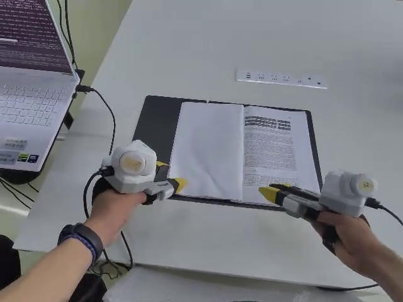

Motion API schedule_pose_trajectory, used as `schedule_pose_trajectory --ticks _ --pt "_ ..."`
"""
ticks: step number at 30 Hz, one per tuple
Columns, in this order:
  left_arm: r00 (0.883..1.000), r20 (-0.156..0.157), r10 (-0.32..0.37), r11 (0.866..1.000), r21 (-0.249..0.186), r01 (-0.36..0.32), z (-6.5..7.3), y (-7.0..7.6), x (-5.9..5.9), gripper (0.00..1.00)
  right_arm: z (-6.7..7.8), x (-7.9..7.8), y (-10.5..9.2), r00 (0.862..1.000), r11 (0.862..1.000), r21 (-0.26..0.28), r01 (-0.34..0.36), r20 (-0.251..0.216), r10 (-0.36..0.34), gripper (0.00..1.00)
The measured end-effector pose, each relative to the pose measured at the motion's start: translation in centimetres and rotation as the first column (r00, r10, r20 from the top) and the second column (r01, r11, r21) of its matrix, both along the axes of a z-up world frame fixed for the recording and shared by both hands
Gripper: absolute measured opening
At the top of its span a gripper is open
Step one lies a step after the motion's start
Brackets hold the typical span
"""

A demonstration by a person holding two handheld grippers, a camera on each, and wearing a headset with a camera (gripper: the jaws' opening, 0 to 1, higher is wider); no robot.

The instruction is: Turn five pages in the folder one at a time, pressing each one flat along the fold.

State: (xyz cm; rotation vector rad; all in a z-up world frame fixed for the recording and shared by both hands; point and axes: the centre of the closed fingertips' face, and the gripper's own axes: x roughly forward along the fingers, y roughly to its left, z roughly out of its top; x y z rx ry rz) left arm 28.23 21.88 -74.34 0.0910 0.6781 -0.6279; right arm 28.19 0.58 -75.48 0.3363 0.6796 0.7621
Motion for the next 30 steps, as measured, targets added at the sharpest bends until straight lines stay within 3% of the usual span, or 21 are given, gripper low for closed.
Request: schedule_pose_trajectory --ticks 8,17,22,30 --pt "0.998 0.058 0.04 0.999 -0.012 -0.039 3.9 1.5 -1.8 0.5 3.7 -1.4 -5.5 0.993 0.992 -0.098 0.077 0.098 -0.067 0.55" --pt "0.992 0.093 0.083 0.996 -0.022 -0.081 6.9 3.4 -3.3 0.65 7.0 -2.9 -9.9 0.971 0.976 -0.121 0.181 0.177 -0.159 0.69" --pt "0.989 0.111 0.093 0.995 -0.033 -0.09 7.7 3.4 -3.8 0.7 7.6 -3.6 -10.8 0.961 0.968 -0.11 0.224 0.188 -0.201 0.74" --pt "0.989 0.108 0.096 0.995 -0.034 -0.093 7.4 3.3 -4.1 0.72 7.3 -4.2 -11.3 0.956 0.962 -0.104 0.251 0.18 -0.23 0.76"
